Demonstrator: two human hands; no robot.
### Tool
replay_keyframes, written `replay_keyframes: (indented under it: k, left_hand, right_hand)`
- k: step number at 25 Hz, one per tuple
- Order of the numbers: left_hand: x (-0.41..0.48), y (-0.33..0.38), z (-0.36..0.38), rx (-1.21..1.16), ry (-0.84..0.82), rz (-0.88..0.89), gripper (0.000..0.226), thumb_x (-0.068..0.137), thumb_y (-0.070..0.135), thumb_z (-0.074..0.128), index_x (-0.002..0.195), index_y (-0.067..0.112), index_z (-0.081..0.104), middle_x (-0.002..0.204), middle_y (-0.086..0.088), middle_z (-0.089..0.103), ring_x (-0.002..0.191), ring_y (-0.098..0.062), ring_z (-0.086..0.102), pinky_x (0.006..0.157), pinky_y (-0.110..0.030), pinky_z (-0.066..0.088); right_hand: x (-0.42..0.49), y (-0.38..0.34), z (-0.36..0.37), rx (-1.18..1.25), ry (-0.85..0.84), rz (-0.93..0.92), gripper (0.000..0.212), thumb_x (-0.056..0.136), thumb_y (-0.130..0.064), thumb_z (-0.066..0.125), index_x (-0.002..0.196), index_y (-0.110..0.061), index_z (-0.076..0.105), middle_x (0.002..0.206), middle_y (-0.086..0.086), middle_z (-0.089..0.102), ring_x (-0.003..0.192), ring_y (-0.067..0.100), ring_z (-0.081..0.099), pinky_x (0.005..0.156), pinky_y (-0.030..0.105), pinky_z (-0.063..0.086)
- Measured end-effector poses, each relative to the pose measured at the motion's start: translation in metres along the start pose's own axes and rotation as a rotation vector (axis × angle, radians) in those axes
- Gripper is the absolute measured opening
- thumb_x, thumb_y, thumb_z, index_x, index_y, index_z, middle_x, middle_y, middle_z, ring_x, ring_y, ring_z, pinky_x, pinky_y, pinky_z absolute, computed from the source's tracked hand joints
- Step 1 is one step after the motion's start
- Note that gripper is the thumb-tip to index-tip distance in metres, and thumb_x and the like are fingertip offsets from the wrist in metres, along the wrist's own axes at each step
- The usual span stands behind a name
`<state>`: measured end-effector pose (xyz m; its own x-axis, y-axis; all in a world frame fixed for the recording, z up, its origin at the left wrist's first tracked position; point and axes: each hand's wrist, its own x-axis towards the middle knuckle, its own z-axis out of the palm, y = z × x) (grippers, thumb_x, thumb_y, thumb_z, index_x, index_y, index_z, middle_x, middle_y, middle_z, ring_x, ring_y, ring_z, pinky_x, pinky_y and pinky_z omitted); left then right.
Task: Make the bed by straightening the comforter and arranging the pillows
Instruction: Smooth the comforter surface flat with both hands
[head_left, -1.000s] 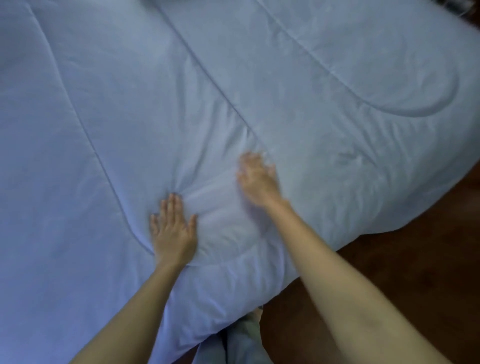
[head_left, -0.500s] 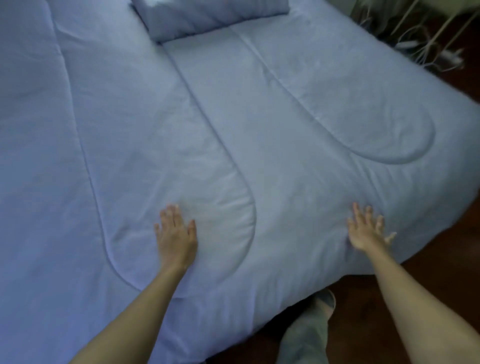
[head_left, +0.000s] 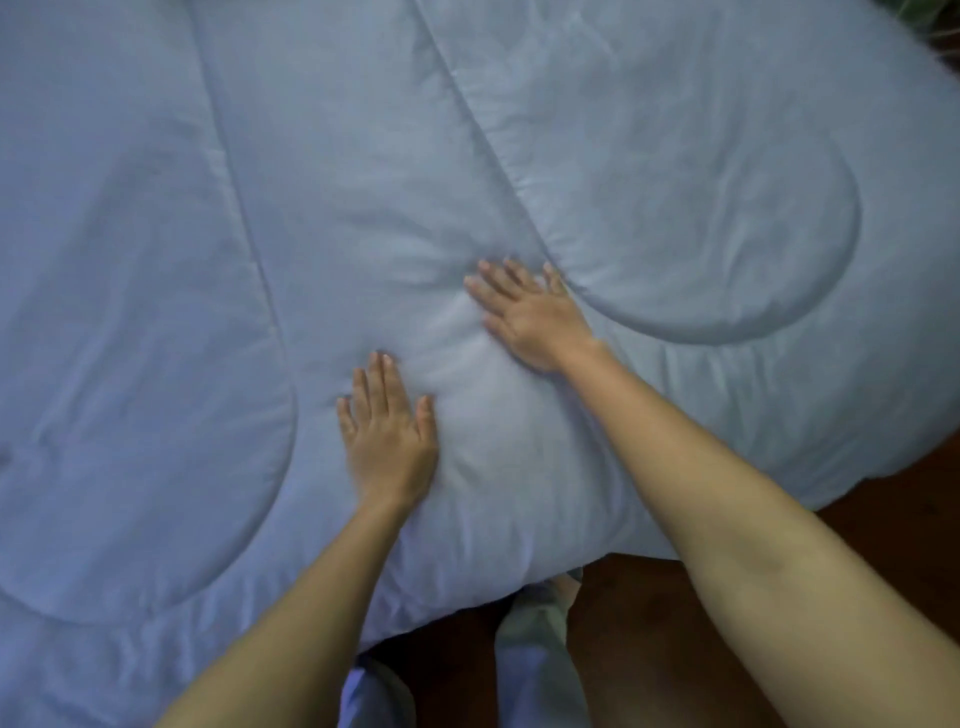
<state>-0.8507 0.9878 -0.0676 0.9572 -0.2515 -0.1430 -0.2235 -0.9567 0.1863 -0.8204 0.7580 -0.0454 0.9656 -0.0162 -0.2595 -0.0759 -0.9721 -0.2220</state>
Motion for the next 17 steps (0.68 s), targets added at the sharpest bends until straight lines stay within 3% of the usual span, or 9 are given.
replay_keyframes:
  k: [3, 7, 10, 13, 15, 17]
  left_hand:
    - [0.002, 0.005, 0.001, 0.028, 0.061, -0.045, 0.073, 0.089, 0.048, 0.017, 0.15, 0.009, 0.023, 0.159, -0.006, 0.022, 0.147, -0.027, 0.018, 0.117, -0.048, 0.009]
    - [0.024, 0.059, 0.001, -0.082, 0.107, -0.068, 0.072, 0.088, 0.043, 0.016, 0.148, 0.004, 0.028, 0.157, -0.015, 0.024, 0.146, -0.033, 0.018, 0.118, -0.05, 0.007]
    - [0.039, 0.141, 0.009, -0.19, 0.091, 0.149, 0.069, 0.091, 0.041, 0.021, 0.146, 0.001, 0.031, 0.155, -0.017, 0.028, 0.145, -0.035, 0.022, 0.116, -0.046, 0.008]
    - [0.024, 0.213, 0.017, -0.186, -0.069, 0.552, 0.065, 0.092, 0.042, 0.024, 0.147, 0.006, 0.031, 0.155, -0.01, 0.03, 0.145, -0.03, 0.023, 0.117, -0.048, 0.011]
    - [0.035, 0.211, 0.024, -0.114, -0.108, 0.574, 0.068, 0.091, 0.046, 0.019, 0.149, 0.012, 0.028, 0.157, -0.005, 0.027, 0.146, -0.025, 0.022, 0.119, -0.05, 0.012]
    - [0.052, 0.178, 0.024, -0.048, -0.048, 0.366, 0.068, 0.09, 0.046, 0.017, 0.15, 0.016, 0.025, 0.159, -0.002, 0.023, 0.147, -0.022, 0.02, 0.119, -0.046, 0.008]
  right_hand:
    - [0.001, 0.085, -0.006, 0.066, 0.152, 0.282, 0.053, 0.1, -0.042, 0.022, 0.151, -0.033, 0.01, 0.162, -0.006, 0.006, 0.149, 0.021, 0.003, 0.116, 0.055, 0.002]
    - [-0.067, 0.199, -0.007, 0.111, 0.323, 0.647, 0.052, 0.099, -0.042, 0.024, 0.15, -0.034, 0.017, 0.161, -0.001, 0.014, 0.148, 0.028, 0.011, 0.117, 0.055, 0.006]
    - [-0.145, 0.263, 0.003, 0.167, 0.364, 0.938, 0.053, 0.099, -0.044, 0.021, 0.15, -0.035, 0.016, 0.162, 0.0, 0.01, 0.148, 0.029, 0.008, 0.115, 0.056, 0.006]
    - [-0.185, 0.284, -0.002, 0.308, 0.382, 1.218, 0.055, 0.099, -0.042, 0.02, 0.152, -0.03, 0.014, 0.162, 0.001, 0.004, 0.148, 0.032, 0.003, 0.115, 0.059, 0.004]
    - [-0.17, 0.265, -0.01, 0.348, 0.466, 1.249, 0.057, 0.098, -0.037, 0.027, 0.152, -0.019, 0.02, 0.161, 0.006, 0.01, 0.148, 0.033, 0.005, 0.114, 0.06, 0.004]
    - [-0.136, 0.216, -0.01, 0.34, 0.583, 1.039, 0.059, 0.094, -0.034, 0.032, 0.147, -0.008, 0.031, 0.158, 0.014, 0.022, 0.147, 0.035, 0.013, 0.114, 0.06, 0.009]
